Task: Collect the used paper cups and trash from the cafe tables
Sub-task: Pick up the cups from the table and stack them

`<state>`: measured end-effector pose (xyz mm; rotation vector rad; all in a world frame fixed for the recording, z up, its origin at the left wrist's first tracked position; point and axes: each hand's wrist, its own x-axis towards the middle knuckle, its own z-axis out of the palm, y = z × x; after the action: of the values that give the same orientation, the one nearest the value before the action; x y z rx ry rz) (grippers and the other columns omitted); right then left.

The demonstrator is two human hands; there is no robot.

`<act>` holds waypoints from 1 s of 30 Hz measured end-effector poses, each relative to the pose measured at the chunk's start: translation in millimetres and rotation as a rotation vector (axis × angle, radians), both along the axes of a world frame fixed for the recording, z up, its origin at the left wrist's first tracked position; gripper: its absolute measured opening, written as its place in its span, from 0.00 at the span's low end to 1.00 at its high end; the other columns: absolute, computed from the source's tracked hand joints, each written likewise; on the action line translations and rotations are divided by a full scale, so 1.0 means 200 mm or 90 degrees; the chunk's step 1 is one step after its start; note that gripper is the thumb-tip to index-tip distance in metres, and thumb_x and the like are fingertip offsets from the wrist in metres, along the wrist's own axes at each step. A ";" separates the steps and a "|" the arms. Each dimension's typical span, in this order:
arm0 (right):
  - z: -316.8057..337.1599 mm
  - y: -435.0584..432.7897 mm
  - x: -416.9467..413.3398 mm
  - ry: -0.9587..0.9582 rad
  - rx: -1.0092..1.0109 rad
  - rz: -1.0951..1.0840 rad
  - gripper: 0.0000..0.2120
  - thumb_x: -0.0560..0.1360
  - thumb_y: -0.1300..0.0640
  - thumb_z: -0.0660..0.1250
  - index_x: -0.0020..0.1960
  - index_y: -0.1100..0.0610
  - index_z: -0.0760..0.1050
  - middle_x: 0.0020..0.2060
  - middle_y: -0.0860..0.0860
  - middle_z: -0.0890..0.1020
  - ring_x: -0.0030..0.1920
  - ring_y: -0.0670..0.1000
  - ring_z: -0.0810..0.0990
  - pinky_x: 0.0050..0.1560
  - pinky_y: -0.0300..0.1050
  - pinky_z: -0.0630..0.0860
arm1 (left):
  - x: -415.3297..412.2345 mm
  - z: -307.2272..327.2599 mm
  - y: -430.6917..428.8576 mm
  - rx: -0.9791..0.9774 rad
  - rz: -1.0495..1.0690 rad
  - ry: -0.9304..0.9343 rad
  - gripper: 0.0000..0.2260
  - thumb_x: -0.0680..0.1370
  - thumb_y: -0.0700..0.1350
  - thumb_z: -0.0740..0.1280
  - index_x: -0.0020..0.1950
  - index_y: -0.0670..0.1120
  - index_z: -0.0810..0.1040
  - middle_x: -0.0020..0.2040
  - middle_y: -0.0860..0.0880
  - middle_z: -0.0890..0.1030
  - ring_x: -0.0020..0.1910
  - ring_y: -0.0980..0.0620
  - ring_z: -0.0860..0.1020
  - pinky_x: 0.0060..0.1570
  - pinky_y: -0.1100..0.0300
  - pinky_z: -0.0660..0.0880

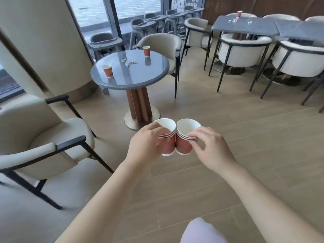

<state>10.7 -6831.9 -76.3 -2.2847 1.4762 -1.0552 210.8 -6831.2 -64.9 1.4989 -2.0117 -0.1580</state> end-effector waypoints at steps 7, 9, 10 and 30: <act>0.03 -0.59 -0.13 0.005 -0.035 -0.062 0.09 0.68 0.67 0.70 0.46 0.57 0.80 0.42 0.50 0.81 0.45 0.53 0.78 0.46 0.42 0.73 | -0.14 0.05 -0.69 -0.036 -0.061 -0.022 0.06 0.71 0.45 0.66 0.44 0.53 0.81 0.44 0.55 0.79 0.37 0.50 0.77 0.28 0.59 0.73; 0.04 -0.78 -0.19 0.009 -0.044 -0.076 0.09 0.68 0.67 0.70 0.46 0.58 0.80 0.42 0.50 0.81 0.45 0.53 0.78 0.46 0.42 0.72 | -0.21 0.06 -0.90 -0.042 -0.069 -0.013 0.06 0.70 0.44 0.67 0.44 0.53 0.81 0.44 0.56 0.79 0.38 0.50 0.78 0.28 0.60 0.72; 0.05 -0.89 -0.22 0.013 -0.044 -0.081 0.09 0.68 0.67 0.70 0.46 0.57 0.80 0.42 0.50 0.81 0.45 0.53 0.78 0.46 0.42 0.72 | -0.24 0.06 -1.01 -0.045 -0.067 -0.011 0.06 0.70 0.44 0.68 0.44 0.54 0.80 0.44 0.56 0.80 0.40 0.50 0.78 0.28 0.62 0.71; 0.02 -2.59 -0.29 0.014 0.004 -0.048 0.07 0.69 0.67 0.69 0.43 0.56 0.79 0.40 0.48 0.81 0.44 0.52 0.77 0.45 0.40 0.71 | -0.31 -0.01 -2.66 0.035 -0.029 0.004 0.08 0.71 0.40 0.69 0.48 0.49 0.81 0.48 0.54 0.80 0.45 0.48 0.78 0.37 0.55 0.75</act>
<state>-47.3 -7350.6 -72.9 -2.2602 1.5824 -1.0478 148.2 -7362.6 -67.8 1.4846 -2.0519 -0.2380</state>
